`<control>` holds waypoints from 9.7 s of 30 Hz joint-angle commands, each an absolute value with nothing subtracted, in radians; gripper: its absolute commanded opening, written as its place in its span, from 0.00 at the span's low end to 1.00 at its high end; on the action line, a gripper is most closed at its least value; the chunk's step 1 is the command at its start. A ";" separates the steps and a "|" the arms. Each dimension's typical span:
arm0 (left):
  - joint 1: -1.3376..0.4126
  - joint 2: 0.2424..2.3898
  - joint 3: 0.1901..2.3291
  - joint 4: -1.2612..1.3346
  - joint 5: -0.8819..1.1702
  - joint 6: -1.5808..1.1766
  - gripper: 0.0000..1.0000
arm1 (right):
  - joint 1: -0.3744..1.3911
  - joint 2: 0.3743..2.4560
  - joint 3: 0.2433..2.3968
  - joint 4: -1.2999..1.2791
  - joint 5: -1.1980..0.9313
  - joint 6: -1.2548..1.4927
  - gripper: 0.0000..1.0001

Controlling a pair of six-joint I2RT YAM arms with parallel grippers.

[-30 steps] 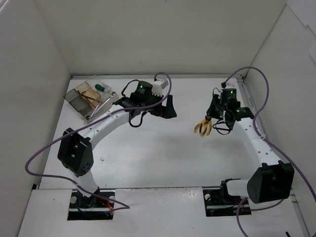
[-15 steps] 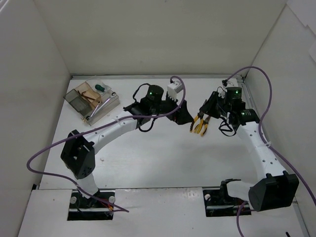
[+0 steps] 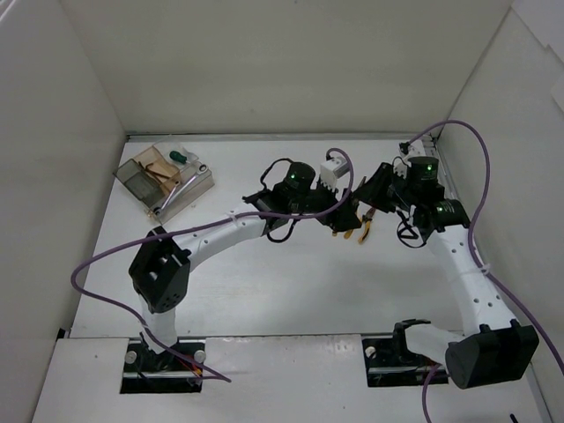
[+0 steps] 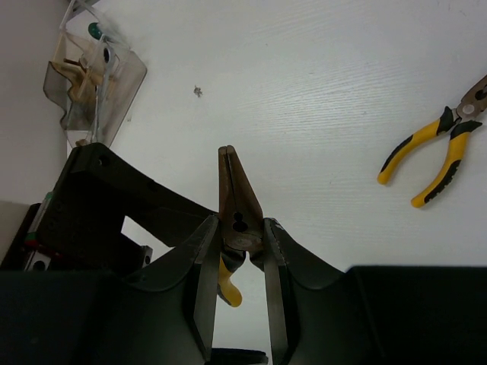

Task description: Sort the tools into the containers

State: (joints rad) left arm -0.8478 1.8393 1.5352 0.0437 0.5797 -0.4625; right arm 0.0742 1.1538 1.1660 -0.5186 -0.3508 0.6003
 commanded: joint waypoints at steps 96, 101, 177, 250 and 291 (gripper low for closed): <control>0.342 2.034 1.753 -0.206 0.121 -0.586 0.40 | -0.029 1.207 1.051 -0.606 -0.097 0.420 0.70; 0.342 1.964 1.724 -0.204 0.115 -0.583 0.62 | -0.029 1.207 1.051 -0.606 -0.069 0.425 0.71; -0.514 1.664 1.454 -0.138 0.618 -0.448 1.00 | 0.173 1.608 1.393 -0.414 -0.101 0.468 0.00; 0.284 1.771 1.584 -0.057 0.231 -0.433 0.00 | 0.080 1.121 1.032 -0.531 -0.103 0.387 0.81; 0.357 2.034 1.635 0.072 0.334 -0.347 0.13 | 0.066 1.256 1.071 -0.528 -0.166 0.388 0.82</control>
